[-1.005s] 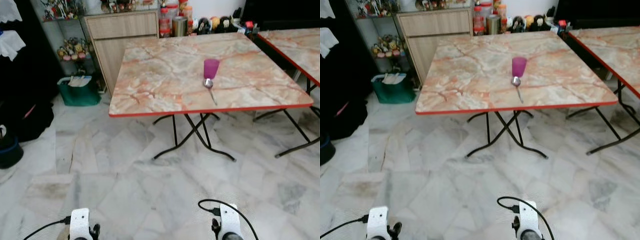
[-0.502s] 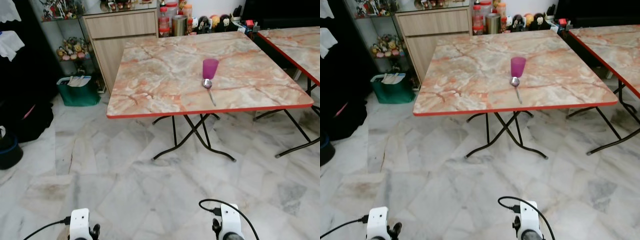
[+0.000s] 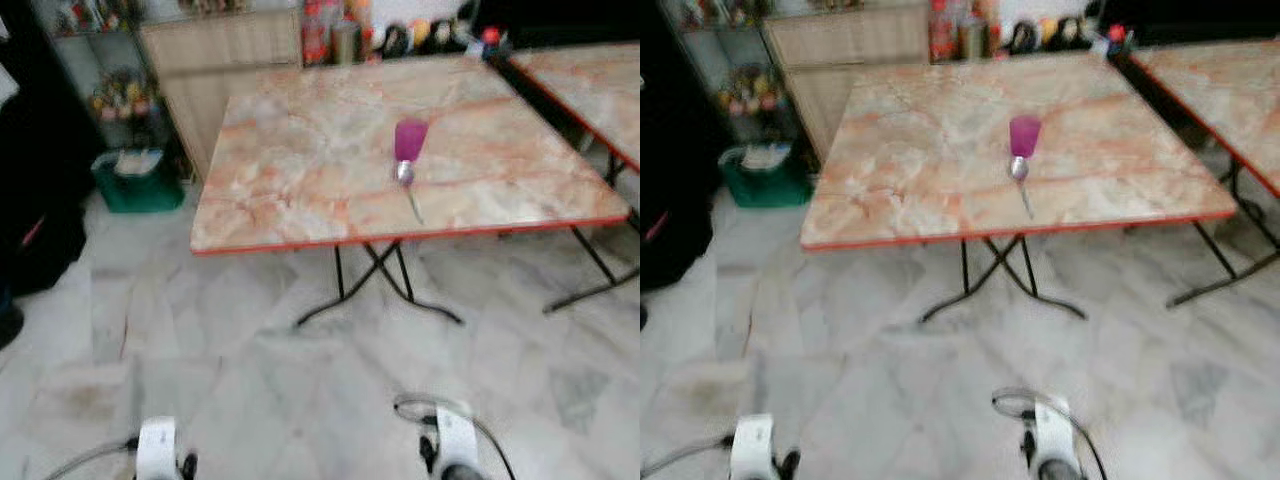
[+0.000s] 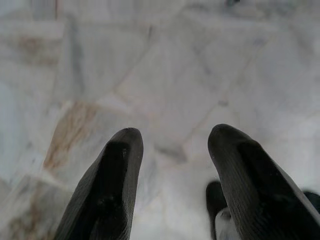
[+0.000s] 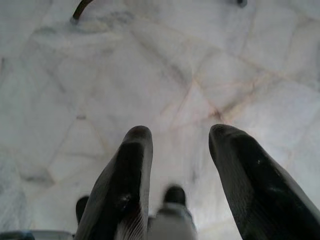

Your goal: Setting the table

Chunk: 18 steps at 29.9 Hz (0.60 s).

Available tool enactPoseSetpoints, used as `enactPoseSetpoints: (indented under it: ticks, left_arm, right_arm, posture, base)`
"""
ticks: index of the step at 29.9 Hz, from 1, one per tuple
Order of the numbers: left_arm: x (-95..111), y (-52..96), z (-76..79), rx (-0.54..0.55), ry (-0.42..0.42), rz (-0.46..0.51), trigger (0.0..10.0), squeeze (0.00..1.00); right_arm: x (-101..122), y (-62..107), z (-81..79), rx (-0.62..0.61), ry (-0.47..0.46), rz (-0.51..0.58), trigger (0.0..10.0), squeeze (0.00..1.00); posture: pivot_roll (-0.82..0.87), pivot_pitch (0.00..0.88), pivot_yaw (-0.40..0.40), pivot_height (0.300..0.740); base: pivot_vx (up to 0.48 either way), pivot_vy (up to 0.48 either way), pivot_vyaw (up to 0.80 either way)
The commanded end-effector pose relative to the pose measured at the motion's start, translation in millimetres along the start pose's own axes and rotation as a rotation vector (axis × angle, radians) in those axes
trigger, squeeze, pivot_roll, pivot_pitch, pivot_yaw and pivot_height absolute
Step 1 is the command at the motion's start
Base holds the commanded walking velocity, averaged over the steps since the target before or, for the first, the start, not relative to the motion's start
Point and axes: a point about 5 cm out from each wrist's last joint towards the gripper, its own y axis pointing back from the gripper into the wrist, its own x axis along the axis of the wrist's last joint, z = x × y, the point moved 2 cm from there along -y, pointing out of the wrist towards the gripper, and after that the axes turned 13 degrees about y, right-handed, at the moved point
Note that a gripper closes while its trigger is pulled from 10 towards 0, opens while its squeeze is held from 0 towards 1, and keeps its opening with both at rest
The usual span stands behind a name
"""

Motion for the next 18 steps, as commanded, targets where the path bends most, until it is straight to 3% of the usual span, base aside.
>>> enactPoseSetpoints:
  ticks: [1, 18]
  left_arm:
    - [-4.4, 1.0, -0.2, 0.002, 0.003, -0.014, 10.0, 0.0]
    - [-6.2, 0.5, 4.6, -0.003, 0.023, -0.017, 10.0, 0.0]
  right_arm:
    - [-0.1, 0.0, 3.1, -0.004, -0.001, 0.003, 10.0, 0.0]
    - [-2.2, 0.5, 4.4, 0.002, 0.045, 0.002, 10.0, 0.0]
  posture:
    - [0.12, 0.0, 0.083, 0.74]
    - [0.11, 0.0, 0.073, 0.74]
  base:
    - [0.36, 0.0, 0.0]
    - [0.362, 0.0, 0.0]
